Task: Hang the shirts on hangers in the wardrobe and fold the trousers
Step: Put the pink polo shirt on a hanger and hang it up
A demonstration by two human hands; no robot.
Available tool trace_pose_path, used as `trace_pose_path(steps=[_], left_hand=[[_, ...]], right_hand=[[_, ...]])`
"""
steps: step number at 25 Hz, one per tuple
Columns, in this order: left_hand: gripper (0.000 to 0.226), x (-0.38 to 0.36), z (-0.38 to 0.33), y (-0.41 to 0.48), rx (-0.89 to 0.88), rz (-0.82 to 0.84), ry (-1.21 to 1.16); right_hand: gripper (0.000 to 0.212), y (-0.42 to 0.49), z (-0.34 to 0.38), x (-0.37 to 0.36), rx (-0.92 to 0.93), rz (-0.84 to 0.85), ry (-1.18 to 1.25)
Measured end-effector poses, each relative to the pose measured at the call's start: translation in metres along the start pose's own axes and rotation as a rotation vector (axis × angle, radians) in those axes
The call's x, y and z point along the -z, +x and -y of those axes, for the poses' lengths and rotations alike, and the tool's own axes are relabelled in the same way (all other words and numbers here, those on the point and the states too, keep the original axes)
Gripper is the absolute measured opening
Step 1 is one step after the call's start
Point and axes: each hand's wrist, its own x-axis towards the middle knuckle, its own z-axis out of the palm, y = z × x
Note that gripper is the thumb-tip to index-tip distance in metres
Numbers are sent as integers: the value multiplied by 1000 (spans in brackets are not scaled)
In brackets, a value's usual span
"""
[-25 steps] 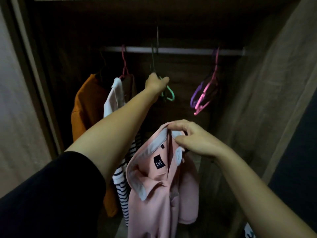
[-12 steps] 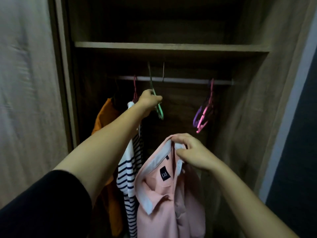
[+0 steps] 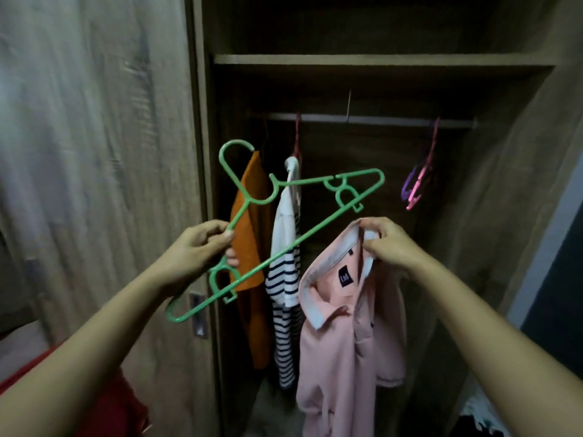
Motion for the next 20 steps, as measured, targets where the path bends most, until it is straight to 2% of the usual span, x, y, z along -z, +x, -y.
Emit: trace_pose_path(steps=[1, 3, 4, 7, 9, 11, 13, 15, 17, 20], left_hand=[[17, 13, 6, -14, 18, 17, -2], [42, 36, 16, -35, 23, 9, 16], [44, 45, 19, -43, 19, -3, 47], [15, 53, 23, -61, 44, 43, 136], [16, 45, 24, -68, 34, 115, 194], [19, 31, 28, -70, -57, 151, 297], [17, 14, 34, -68, -232, 164, 489], [22, 1, 39, -67, -383, 136, 615], [30, 0, 42, -67, -416, 34, 589], [33, 3, 44, -73, -380, -28, 461]], right_hand=[[41, 0, 2, -2, -29, -21, 9], [42, -2, 4, -3, -31, 1, 26], [41, -5, 7, -3, -12, 30, 37], [42, -15, 12, -6, 24, 41, -36], [46, -24, 20, -14, 81, 42, -169], [53, -35, 33, -31, 184, 109, -246], [55, -44, 48, -49, 274, 168, -291], [53, -51, 62, -60, 331, 183, -444], [49, -57, 69, -59, 424, 141, -579], [50, -62, 68, -53, 610, -8, -560]])
